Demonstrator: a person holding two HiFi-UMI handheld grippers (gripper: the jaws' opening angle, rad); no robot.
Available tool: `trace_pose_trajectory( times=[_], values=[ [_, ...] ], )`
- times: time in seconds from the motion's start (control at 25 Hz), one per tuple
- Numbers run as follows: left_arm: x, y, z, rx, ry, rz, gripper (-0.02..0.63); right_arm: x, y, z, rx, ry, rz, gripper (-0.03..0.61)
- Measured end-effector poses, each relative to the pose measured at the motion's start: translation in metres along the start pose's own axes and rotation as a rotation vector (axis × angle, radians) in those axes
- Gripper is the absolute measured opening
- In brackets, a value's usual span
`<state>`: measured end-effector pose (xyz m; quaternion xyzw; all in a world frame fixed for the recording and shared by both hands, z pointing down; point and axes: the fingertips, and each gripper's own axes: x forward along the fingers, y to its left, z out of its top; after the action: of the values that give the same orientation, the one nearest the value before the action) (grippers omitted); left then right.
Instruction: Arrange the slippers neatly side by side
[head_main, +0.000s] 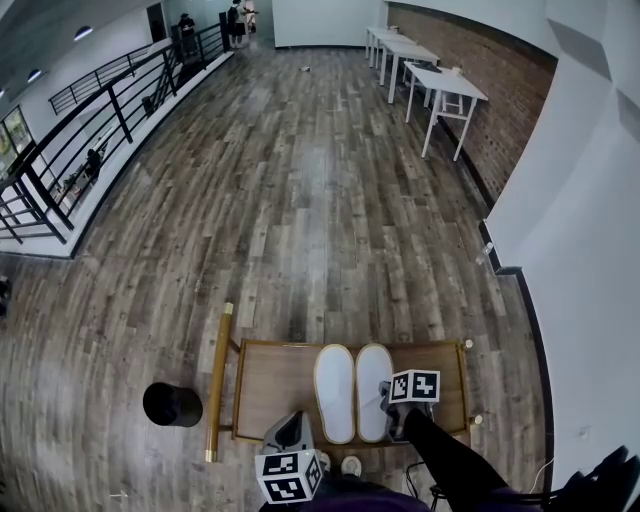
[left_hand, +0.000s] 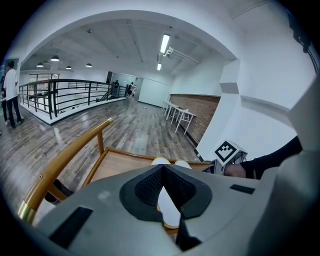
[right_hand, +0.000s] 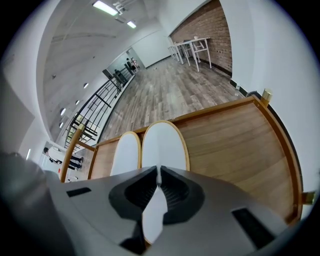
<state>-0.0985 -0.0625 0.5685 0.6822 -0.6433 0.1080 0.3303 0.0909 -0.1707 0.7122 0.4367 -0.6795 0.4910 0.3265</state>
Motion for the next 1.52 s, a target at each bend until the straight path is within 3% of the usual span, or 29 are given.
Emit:
trace_pose_trajectory(
  times=[0.36, 0.96, 1.16, 1.52],
  values=[
    [0.002, -0.003, -0.002, 0.012, 0.003, -0.004, 0.000, 0.000, -0.001, -0.003, -0.012, 0.006, 0.000, 0.021],
    [0.013, -0.026, 0.005, 0.031, -0.011, -0.060, 0.000, -0.029, 0.006, -0.001, -0.030, -0.030, 0.087, 0.025],
    [0.020, -0.035, 0.010, 0.056, -0.021, -0.084, 0.000, -0.022, 0.010, -0.005, -0.021, -0.014, 0.161, 0.025],
    [0.010, -0.030, 0.005, 0.051, -0.011, -0.058, 0.000, -0.013, 0.013, -0.002, -0.151, 0.037, 0.124, 0.025]
  ],
)
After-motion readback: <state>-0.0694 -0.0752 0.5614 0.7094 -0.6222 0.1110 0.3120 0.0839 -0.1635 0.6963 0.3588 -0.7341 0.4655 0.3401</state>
